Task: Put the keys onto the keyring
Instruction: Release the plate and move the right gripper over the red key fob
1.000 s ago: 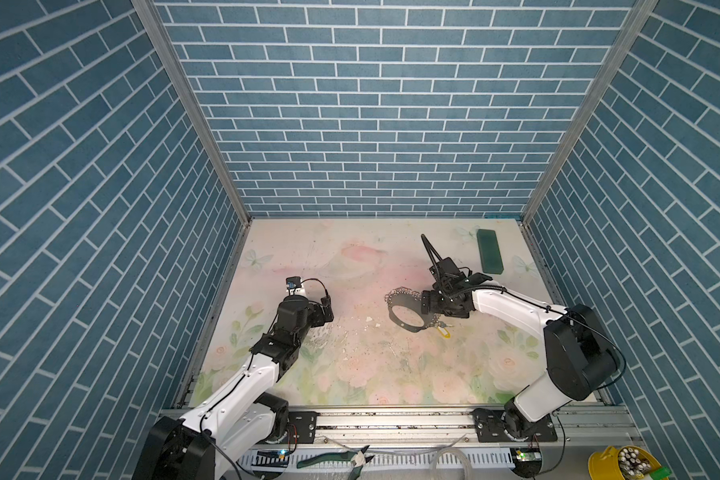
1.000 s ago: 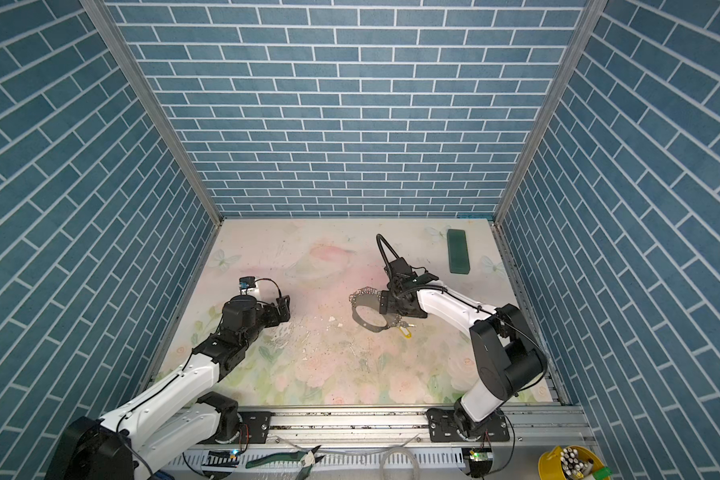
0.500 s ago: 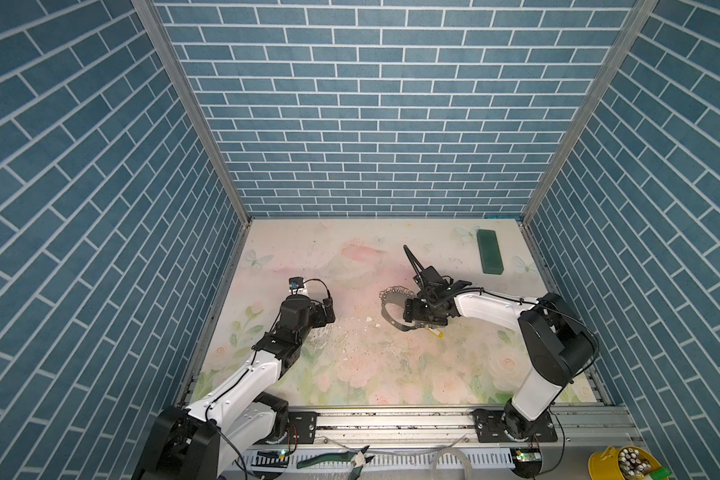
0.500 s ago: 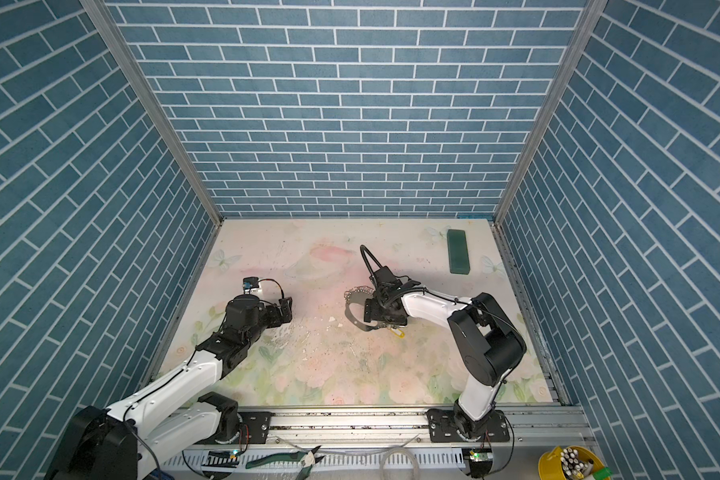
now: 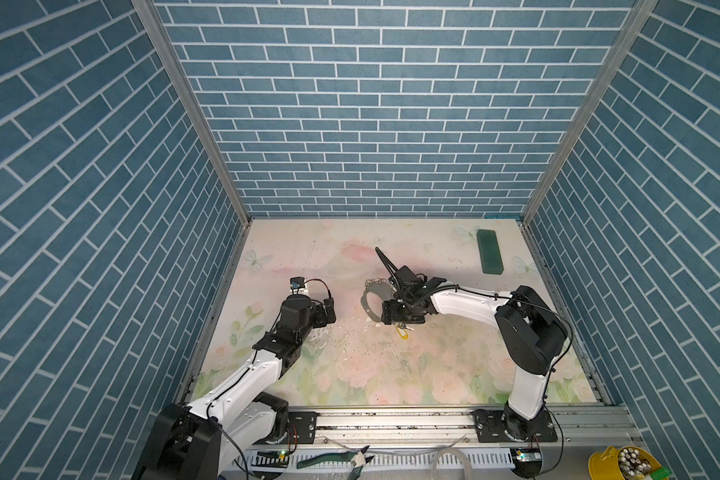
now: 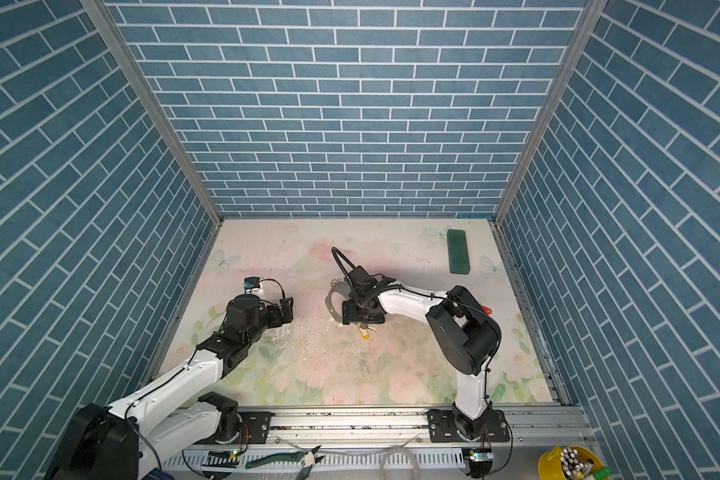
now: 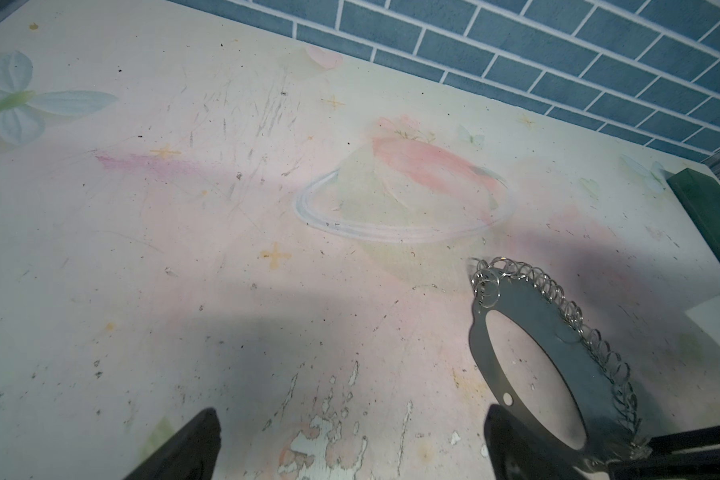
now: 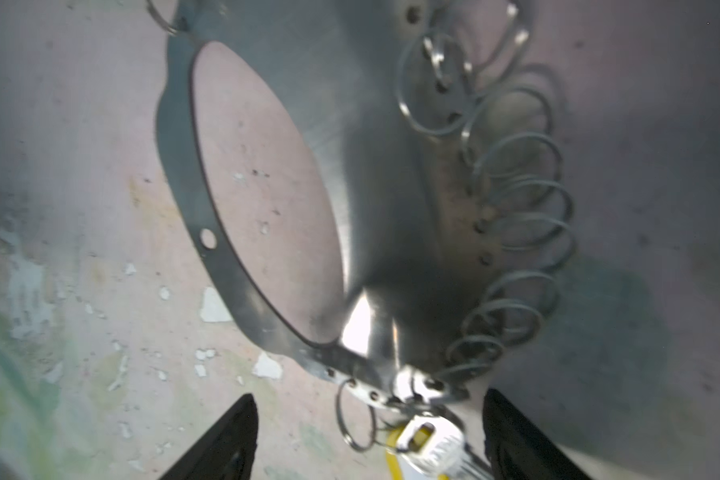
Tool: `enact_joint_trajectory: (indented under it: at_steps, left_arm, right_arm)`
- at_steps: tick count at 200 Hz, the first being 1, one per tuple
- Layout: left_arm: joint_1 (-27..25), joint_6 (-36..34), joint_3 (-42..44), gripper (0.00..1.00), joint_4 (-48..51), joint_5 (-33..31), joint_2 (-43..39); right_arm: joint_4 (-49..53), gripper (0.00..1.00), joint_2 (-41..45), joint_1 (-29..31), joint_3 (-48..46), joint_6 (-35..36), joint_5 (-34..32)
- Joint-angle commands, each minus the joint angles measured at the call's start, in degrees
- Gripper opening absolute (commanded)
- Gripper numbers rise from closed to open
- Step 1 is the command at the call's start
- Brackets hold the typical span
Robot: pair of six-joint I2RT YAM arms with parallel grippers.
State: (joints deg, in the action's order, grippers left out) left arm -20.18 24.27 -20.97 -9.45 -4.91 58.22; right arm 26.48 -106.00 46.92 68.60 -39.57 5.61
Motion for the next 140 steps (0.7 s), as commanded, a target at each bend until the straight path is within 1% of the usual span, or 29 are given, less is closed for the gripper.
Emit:
enact_joint_trajectory:
  at_steps: [1, 19, 35, 65, 82, 98, 120, 140]
  left_arm:
    - [-0.21, -0.10, -1.32, 1.00, -1.09, 1.10, 0.91]
    - [-0.23, -0.01, -1.57, 1.00, -1.05, 1.73, 1.64]
    - [-0.26, 0.07, -1.65, 1.00, -1.08, 2.16, 1.82]
    - [-0.28, 0.24, -1.45, 0.99, -1.23, 2.63, 1.74]
    - [-0.27, 0.23, -1.68, 1.00, -1.16, 3.00, 1.98]
    - [-0.25, 0.31, -1.82, 1.00, -1.06, 3.31, 2.25]
    - [-0.25, 0.34, -2.04, 1.00, -0.74, 4.01, 2.35]
    - [-0.21, 0.35, -2.30, 1.00, -0.56, 4.52, 2.50]
  right_arm:
    - [8.03, 0.85, 7.15, -1.69, -0.37, 3.10, -7.63]
    - [10.07, 0.85, 13.10, -4.99, -3.17, 4.33, -10.95]
    - [11.43, 0.85, 17.67, -9.43, -6.22, 4.84, -13.14]
    - [11.05, 0.85, 23.10, -18.87, -11.27, 4.86, -13.94]
    - [10.84, 0.85, 23.65, -23.40, -12.28, 4.16, -13.68]
    - [11.28, 0.86, 23.21, -29.75, -12.48, 3.00, -13.41]
    - [7.84, 0.86, 23.24, -38.73, -13.82, 2.46, -10.52]
    - [5.37, 0.85, 20.48, -45.86, -13.33, 2.22, -8.13]
